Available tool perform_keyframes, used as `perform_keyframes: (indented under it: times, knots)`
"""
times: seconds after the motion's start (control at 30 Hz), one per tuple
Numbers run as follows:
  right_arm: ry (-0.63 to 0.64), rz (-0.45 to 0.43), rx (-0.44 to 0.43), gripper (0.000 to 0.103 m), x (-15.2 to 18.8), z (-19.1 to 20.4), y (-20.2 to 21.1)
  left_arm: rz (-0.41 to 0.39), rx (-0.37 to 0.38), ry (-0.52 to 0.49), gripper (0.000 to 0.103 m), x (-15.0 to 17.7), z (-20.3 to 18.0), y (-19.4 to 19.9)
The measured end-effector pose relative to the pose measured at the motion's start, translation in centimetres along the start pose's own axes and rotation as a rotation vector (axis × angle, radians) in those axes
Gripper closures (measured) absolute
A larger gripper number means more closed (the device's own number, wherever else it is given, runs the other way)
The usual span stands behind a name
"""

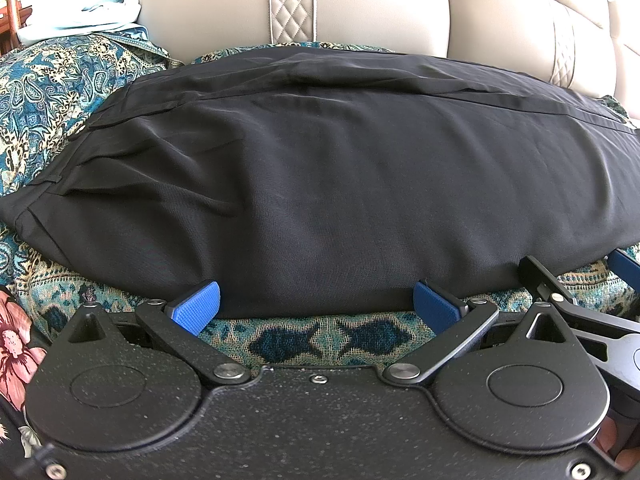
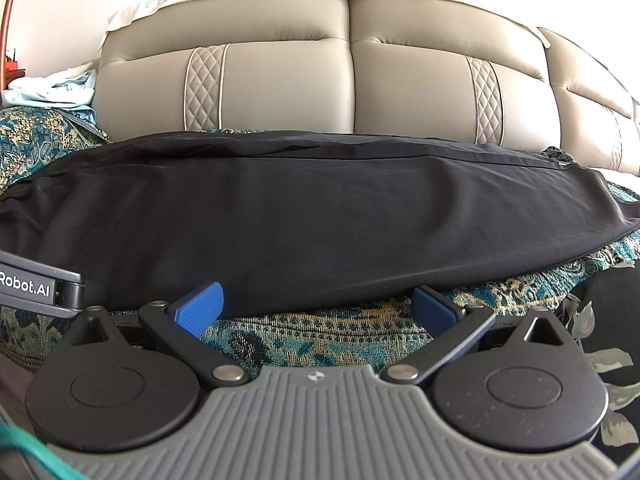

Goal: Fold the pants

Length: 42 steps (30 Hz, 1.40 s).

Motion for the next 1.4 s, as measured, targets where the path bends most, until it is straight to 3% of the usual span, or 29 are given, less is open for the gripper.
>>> perform_keyframes:
  times: [0.3,0.47,0.67,0.8,1.0,1.17,1.27,1.4]
  knots:
    - [-0.001,0.004,-0.001,0.0,0.3,-0.2,-0.3,0.008,0.001,0.0,0.0,-0.1,0.0,0.0]
    - [-0.006,0.054,-0.01,0.0,-0.5,-0.3,-0.7,0.094,0.035,-0.011,0.0,-1.4,0.4,-0.7]
    - [0.007,0.014,0.018,0.0,-2.9,-1.1,-0.4,0.064,0.074,0.07,0.0,-6.9,4.7,0.3]
    - [0.009,-0.027,0.028,0.0,-6.4,-2.1,-1.4,0.022,0.02,0.145,0.0,-12.3,8.9,-0.4]
    - [0.012,-0.081,0.07,0.0,-12.4,-3.4,-4.6,-0.045,-0.115,0.365,0.0,-21.6,16.6,-3.9]
    - [-0.023,-0.05,0.054,0.0,-16.2,-3.6,-8.8,-0.011,-0.199,0.448,0.0,-28.0,20.6,-9.5]
    - [-0.024,-0.033,0.048,0.0,-17.8,-3.2,-11.6,-0.003,-0.286,0.5,0.0,-30.2,22.3,-12.9]
    - [-0.006,-0.021,0.055,0.0,-19.1,-2.6,-14.4,0.077,-0.365,0.606,0.0,-31.3,24.9,-18.0]
Point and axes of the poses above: each gripper's, at about its wrist camera, not at the fingertips, and y roughly against the way its jaws point, z to its left, x to its underside, the point moved 8 cm from there along -y, roughly the way its jaws point, and after that the axes turned 4 degrees about z, right-handed, at the moved point
